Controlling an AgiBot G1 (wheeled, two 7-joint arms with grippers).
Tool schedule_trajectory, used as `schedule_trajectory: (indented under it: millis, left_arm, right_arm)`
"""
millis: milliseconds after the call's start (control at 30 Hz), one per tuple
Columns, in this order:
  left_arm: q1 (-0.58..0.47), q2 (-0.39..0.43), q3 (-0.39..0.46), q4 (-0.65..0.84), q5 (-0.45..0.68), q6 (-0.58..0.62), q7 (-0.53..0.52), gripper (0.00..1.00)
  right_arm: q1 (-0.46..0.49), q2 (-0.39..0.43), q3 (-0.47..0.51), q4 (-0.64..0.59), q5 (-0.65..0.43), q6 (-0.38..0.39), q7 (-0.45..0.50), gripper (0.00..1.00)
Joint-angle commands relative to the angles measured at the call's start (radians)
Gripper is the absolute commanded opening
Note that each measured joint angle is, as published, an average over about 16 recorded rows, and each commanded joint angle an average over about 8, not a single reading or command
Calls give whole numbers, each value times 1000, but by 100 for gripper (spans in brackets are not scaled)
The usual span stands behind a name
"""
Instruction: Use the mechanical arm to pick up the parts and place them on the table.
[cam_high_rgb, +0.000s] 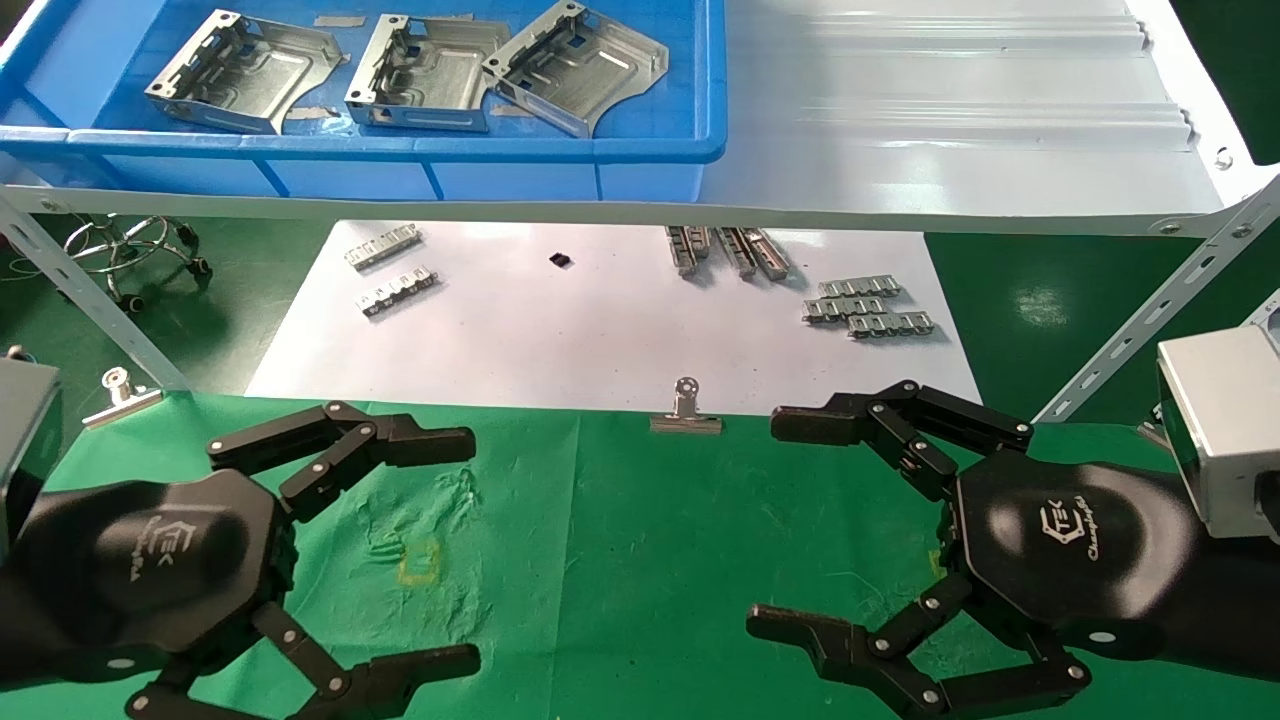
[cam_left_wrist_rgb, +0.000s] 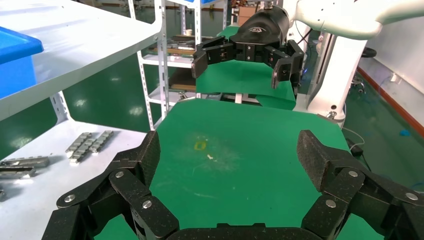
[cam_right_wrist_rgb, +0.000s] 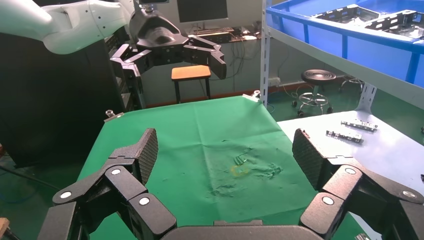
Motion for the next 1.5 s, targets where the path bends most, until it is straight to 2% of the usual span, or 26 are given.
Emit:
schedule_trajectory:
  millis: [33, 100, 133, 167, 467, 733, 900, 1167, 1500]
  left_arm:
    - [1, -1, 0, 0, 0, 1, -1, 100]
    - [-1, 0, -1, 0, 0, -2, 1, 100]
    - [-3, 2, -2, 1, 0, -6, 1, 100]
    - [-5, 5, -3, 3, 0, -11, 2, 100]
    - [-66, 54, -16, 43, 13, -112, -7, 100]
    - [-182, 135, 2, 143, 64, -241, -50, 100]
    - [-272, 169, 31, 222, 145, -332, -74, 100]
    - [-407, 178, 84, 324, 294, -448, -125, 100]
    - [-557, 197, 153, 450, 456, -578, -240, 100]
  right_arm:
    - [0, 0, 0, 0, 0, 0, 0, 36]
    - [0, 0, 0, 0, 0, 0, 0, 11]
    - [0, 0, 0, 0, 0, 0, 0, 2]
    - [0, 0, 0, 0, 0, 0, 0, 0]
    - [0, 0, 0, 0, 0, 0, 0, 0]
    - [0, 0, 0, 0, 0, 0, 0, 0]
    - [0, 0, 0, 0, 0, 0, 0, 0]
    - [0, 0, 0, 0, 0, 0, 0, 0]
    - [0, 0, 0, 0, 0, 0, 0, 0]
